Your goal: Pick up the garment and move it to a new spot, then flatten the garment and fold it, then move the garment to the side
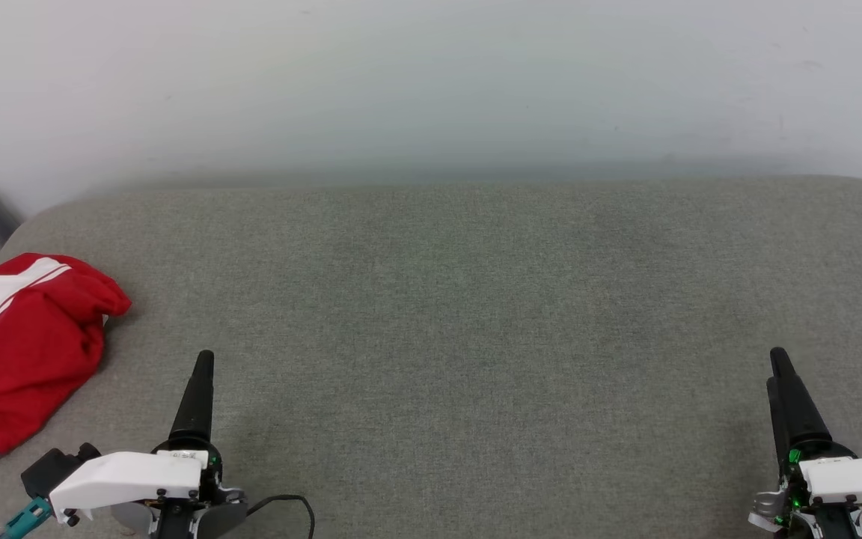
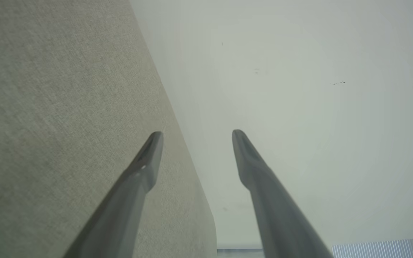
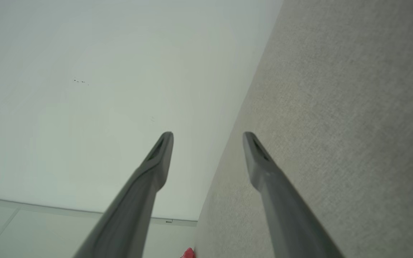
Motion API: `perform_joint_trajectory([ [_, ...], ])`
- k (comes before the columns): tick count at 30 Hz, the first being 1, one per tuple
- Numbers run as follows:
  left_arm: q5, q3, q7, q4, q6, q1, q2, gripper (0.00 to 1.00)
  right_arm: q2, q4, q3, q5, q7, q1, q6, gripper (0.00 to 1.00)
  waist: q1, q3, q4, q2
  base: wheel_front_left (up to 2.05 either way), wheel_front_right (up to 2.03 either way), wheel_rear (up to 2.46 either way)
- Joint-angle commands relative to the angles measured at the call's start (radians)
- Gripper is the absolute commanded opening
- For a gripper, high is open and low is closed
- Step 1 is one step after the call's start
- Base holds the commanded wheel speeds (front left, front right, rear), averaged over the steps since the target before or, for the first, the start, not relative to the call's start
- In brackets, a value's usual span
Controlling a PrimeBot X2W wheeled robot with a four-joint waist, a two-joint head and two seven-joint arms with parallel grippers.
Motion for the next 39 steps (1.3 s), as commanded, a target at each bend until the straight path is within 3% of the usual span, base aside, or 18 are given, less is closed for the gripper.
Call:
perform_joint_trajectory([
  [1, 0.054, -0.011, -0.015, -0.036, 0.016, -0.002, 0.002, 1.0, 0.0, -0.04, -0.003, -0.065, -0.014, -0.007, 0.0, 1.0, 0.0, 0.0, 0.0, -0.0001, 0.0, 0.0, 0.0],
  [21, 0.45, -0.087, -0.089, -0.119, 0.136, 0.025, 0.002, 1.0, 0.0, -0.162, 0.036, -0.499, -0.088, 0.045, 0.0, 1.0, 0.0, 0.004, 0.002, -0.0001, 0.0, 0.0, 0.0],
  [39, 0.725, -0.134, -0.146, -0.149, 0.184, 0.053, 0.003, 1.0, 0.001, -0.205, 0.065, -0.819, -0.146, 0.091, 0.0, 1.0, 0.0, 0.006, 0.005, -0.0001, 0.0, 0.0, 0.0],
])
